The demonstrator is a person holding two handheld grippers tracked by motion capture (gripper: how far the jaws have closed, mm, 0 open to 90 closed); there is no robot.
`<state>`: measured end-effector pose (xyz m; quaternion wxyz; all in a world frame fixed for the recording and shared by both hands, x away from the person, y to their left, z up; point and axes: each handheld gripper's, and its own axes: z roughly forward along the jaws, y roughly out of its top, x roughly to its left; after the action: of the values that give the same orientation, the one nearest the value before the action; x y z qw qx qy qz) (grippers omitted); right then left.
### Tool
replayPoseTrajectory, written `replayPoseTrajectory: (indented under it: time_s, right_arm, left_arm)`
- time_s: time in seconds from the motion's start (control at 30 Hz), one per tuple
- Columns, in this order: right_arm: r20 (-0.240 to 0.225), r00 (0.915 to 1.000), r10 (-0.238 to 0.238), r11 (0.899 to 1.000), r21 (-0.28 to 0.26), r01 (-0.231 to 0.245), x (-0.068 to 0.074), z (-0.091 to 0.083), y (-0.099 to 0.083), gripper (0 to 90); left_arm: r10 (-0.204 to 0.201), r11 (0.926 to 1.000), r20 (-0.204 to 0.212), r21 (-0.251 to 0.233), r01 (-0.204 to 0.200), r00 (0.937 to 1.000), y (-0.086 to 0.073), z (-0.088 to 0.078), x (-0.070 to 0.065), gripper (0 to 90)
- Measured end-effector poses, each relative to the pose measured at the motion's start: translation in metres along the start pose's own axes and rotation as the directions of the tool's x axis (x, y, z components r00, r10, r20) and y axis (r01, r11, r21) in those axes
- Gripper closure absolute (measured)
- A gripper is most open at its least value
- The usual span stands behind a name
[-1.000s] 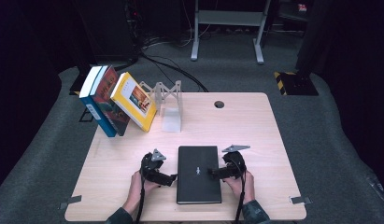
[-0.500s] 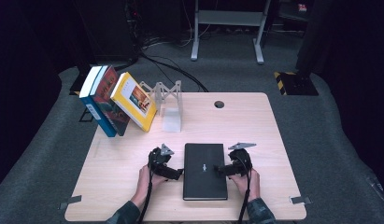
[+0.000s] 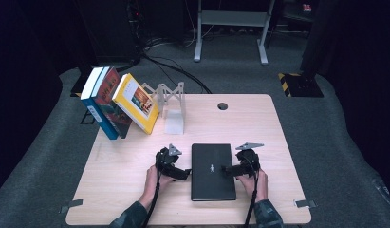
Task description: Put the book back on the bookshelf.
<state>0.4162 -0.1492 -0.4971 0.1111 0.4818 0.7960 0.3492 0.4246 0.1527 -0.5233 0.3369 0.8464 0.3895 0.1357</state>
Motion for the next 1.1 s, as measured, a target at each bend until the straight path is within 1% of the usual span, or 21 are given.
replayPoseTrajectory:
  time_s: [0.03,0.07,0.1,0.13,0.2,0.23,0.3,0.33,0.37,0.47,0.53,0.63,0.67,0.73,0.77,0.8,0.83,0.87,0.9,0.93,1.1]
  right_arm:
    - [0.001,1.0,-0.001,1.0,0.0,0.001,-0.001,0.0,0.0,1.4]
    - [0.004,0.9999,-0.01,1.0,0.0,0.01,-0.003,0.0,0.0,1.4]
    - [0.004,1.0,-0.004,1.0,0.007,0.004,-0.003,-0.001,0.001,1.4]
    - [0.009,1.0,-0.002,1.0,0.006,0.002,-0.004,-0.001,0.001,1.4]
    - [0.013,0.9997,-0.021,1.0,0.006,0.021,-0.005,-0.001,0.001,1.5]
    - [0.013,0.9999,-0.01,1.0,0.003,0.01,-0.004,-0.001,0.002,1.5]
    - [0.02,0.9995,-0.025,1.0,0.001,0.025,-0.005,-0.002,0.002,1.5]
    - [0.02,0.9995,-0.025,1.0,0.003,0.025,-0.006,-0.002,0.002,1.6]
    - [0.02,0.9996,-0.021,1.0,-0.002,0.021,-0.006,-0.002,0.002,1.7]
    - [0.02,0.9997,-0.012,1.0,-0.007,0.012,-0.007,-0.003,0.0,1.8]
    - [0.021,0.9995,-0.023,1.0,-0.012,0.023,-0.01,-0.003,0.0,1.8]
    - [0.021,0.9997,-0.008,1.0,-0.013,0.008,-0.011,-0.004,-0.001,1.8]
    - [0.024,0.9996,-0.016,1.0,-0.014,0.017,-0.013,-0.004,-0.001,1.8]
    - [0.027,0.9996,0.0,1.0,-0.019,0.0,-0.013,-0.005,-0.002,1.8]
    - [0.03,0.9995,-0.006,1.0,-0.019,0.007,-0.014,-0.005,-0.002,1.8]
    - [0.032,0.9995,-0.007,1.0,-0.017,0.007,-0.015,-0.005,-0.002,1.8]
    - [0.036,0.9993,-0.004,1.0,-0.02,0.005,-0.016,-0.006,-0.002,1.8]
    - [0.034,0.9994,-0.005,1.0,-0.019,0.006,-0.017,-0.006,-0.002,1.8]
    - [0.034,0.9994,-0.005,1.0,-0.019,0.006,-0.017,-0.006,-0.002,1.8]
    - [0.031,0.9995,0.011,1.0,-0.018,-0.01,-0.017,-0.006,-0.003,1.8]
    - [0.031,0.9995,0.011,1.0,-0.018,-0.01,-0.017,-0.006,-0.003,2.9]
  left_arm:
    - [0.003,1.0,0.004,0.006,-0.003,1.0,0.001,0.001,0.0,0.0]
    - [-0.001,1.0,0.002,-0.004,0.001,1.0,0.002,0.002,0.0,0.0]
    - [-0.016,0.9998,0.013,-0.009,0.016,0.9998,0.002,0.002,0.0,0.0]
    - [-0.017,0.9998,0.02,-0.01,0.017,0.9997,0.003,0.002,0.001,0.0]
    - [-0.019,0.9998,0.023,-0.01,0.02,0.9995,0.003,0.002,0.002,0.0]
    - [-0.027,0.9996,0.023,-0.011,0.028,0.9994,0.002,0.001,0.002,0.0]
    - [-0.035,0.9993,0.019,-0.015,0.035,0.9992,0.001,-0.001,0.005,0.0]
    - [-0.029,0.9995,0.015,-0.013,0.029,0.9995,0.0,-0.003,0.007,0.0]
    - [-0.042,0.999,0.016,-0.017,0.042,0.999,-0.001,-0.004,0.008,0.0]
    - [-0.053,0.9984,-0.003,-0.019,0.053,0.9986,-0.007,-0.01,0.016,0.0]
    - [-0.052,0.9985,-0.017,-0.015,0.052,0.9985,-0.011,-0.014,0.022,0.0]
    - [-0.073,0.9973,-0.038,-0.015,0.072,0.9966,-0.018,-0.019,0.03,0.0]
    - [-0.067,0.9977,-0.051,-0.013,0.066,0.9965,-0.021,-0.021,0.034,0.0]
    - [-0.083,0.9965,-0.059,-0.012,0.083,0.9948,-0.025,-0.025,0.038,0.0]
    - [-0.079,0.9969,-0.069,-0.013,0.078,0.9945,-0.027,-0.026,0.04,0.0]
    - [-0.095,0.9954,-0.069,-0.022,0.093,0.9931,-0.029,-0.027,0.042,0.0]
    - [-0.087,0.9962,-0.077,-0.015,0.086,0.9933,-0.03,-0.029,0.044,0.0]
    - [-0.099,0.9949,-0.082,-0.027,0.097,0.9918,-0.032,-0.029,0.044,0.0]
    - [-0.099,0.9949,-0.082,-0.027,0.097,0.9918,-0.032,-0.029,0.044,0.0]
    - [-0.099,0.9949,-0.082,-0.027,0.097,0.9918,-0.032,-0.029,0.044,0.0]
    - [-0.099,0.9949,-0.082,-0.027,0.097,0.9918,-0.032,-0.029,0.044,0.0]
